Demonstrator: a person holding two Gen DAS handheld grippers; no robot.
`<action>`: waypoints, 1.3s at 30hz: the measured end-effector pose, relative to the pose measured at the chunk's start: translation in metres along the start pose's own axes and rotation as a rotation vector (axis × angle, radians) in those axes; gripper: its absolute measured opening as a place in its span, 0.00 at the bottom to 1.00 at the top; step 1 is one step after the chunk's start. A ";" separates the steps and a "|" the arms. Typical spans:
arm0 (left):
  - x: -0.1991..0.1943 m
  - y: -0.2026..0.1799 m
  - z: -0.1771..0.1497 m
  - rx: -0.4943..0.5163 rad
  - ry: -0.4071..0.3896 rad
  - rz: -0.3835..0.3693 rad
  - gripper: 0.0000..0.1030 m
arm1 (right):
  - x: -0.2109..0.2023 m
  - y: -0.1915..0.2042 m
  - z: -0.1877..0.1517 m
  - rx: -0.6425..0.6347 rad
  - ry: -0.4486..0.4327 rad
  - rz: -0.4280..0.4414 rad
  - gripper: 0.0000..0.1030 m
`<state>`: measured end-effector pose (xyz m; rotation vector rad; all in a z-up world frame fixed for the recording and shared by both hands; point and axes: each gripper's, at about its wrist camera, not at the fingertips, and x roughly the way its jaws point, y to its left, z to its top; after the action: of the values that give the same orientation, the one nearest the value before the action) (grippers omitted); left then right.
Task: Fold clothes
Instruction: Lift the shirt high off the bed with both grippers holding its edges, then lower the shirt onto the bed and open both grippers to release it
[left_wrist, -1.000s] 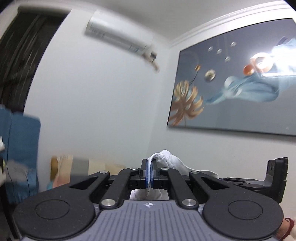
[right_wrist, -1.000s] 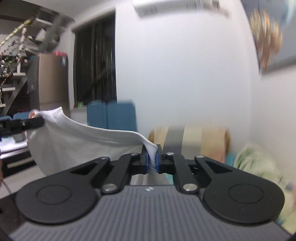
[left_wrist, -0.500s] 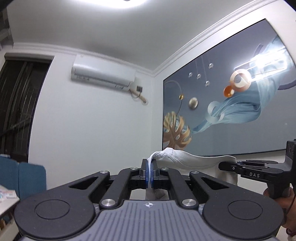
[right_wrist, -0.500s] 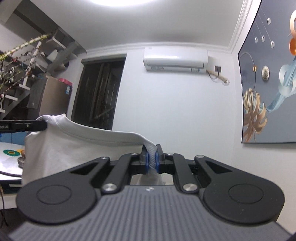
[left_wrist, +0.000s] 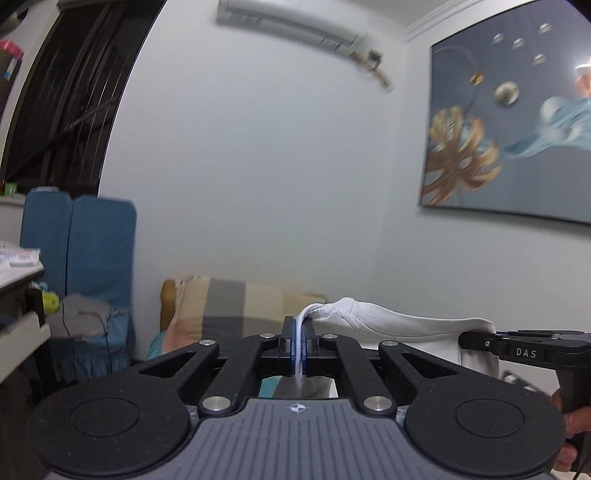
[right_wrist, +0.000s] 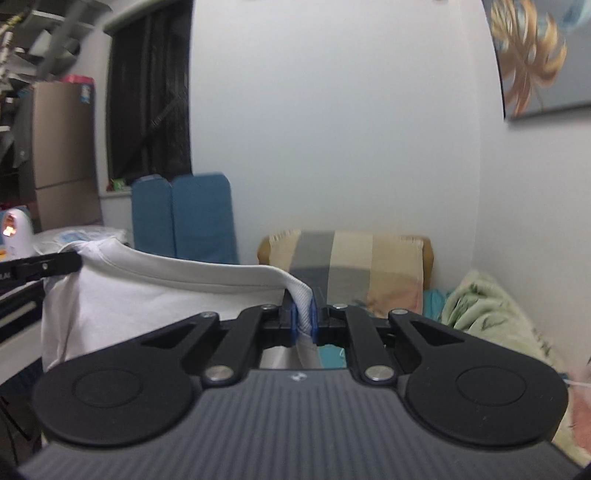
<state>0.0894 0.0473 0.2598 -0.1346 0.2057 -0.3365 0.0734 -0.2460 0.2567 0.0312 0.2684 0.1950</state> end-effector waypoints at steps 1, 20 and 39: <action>0.034 0.008 -0.009 -0.006 0.019 0.013 0.03 | 0.033 -0.006 -0.008 0.003 0.022 -0.011 0.10; 0.474 0.177 -0.323 -0.058 0.476 0.141 0.05 | 0.463 -0.126 -0.260 0.154 0.437 -0.054 0.12; 0.272 0.169 -0.250 -0.174 0.440 0.152 0.86 | 0.320 -0.107 -0.212 0.290 0.397 0.002 0.82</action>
<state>0.3375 0.0885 -0.0591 -0.2149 0.6785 -0.1929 0.3398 -0.2876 -0.0376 0.2818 0.6912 0.1616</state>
